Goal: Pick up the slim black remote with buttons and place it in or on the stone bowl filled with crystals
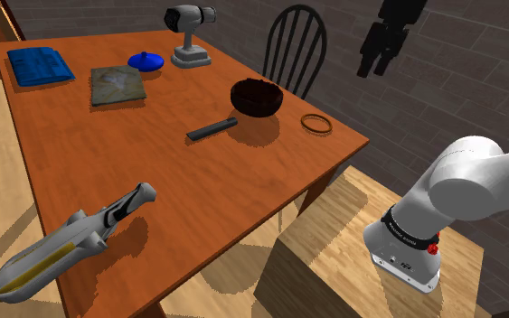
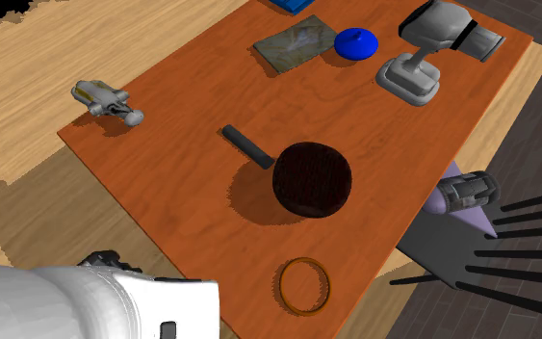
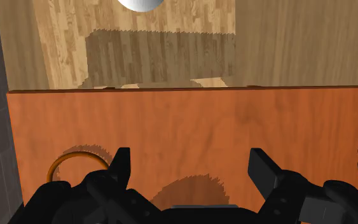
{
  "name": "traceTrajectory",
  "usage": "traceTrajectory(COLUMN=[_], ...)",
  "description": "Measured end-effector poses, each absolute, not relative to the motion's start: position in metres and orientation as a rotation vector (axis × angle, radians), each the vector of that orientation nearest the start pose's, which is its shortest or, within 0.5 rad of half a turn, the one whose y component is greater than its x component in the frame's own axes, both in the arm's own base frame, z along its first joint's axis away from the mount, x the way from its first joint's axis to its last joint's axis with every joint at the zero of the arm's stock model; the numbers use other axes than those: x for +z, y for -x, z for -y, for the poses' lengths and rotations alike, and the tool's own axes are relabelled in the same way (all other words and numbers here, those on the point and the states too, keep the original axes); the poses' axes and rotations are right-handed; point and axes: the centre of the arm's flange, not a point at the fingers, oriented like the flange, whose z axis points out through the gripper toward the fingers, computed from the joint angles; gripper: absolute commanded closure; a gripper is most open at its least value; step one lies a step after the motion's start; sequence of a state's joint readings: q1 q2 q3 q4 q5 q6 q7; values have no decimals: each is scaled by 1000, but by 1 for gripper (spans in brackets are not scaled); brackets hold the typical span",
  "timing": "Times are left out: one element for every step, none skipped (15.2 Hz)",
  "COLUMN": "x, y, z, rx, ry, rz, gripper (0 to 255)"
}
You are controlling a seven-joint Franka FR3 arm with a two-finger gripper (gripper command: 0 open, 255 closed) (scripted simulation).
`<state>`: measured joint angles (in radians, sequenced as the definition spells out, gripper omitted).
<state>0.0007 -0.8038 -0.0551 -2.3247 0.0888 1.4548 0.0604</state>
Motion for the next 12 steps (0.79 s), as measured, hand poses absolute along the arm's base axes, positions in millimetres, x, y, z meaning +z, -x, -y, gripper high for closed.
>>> traceTrajectory(x=[601, 598, 594, 586, 577, 571, 566, 561, 554, 546, 539, 532], y=[-290, -295, -303, -310, -320, -331, -342, -352, -362, -375, -386, -396], z=[11, 12, 14, 15, 10, 10, 10, 10, 9, 8, 8, 5], rx=[103, 101, 99, 96, 93, 87, 82, 77, 72, 67, 62, 57], ry=[3009, 3013, 3017, 3021, 3025, 3028, 3030, 3031, 3030, 3029, 3026, 3023], rz=[-134, -108, -65, -14, 43, 99, 158, 217, 277, 337, 397, 457], gripper=[0, 0, 0, 0, 0, 0, 0, 0, 0, 0, 0, 0])
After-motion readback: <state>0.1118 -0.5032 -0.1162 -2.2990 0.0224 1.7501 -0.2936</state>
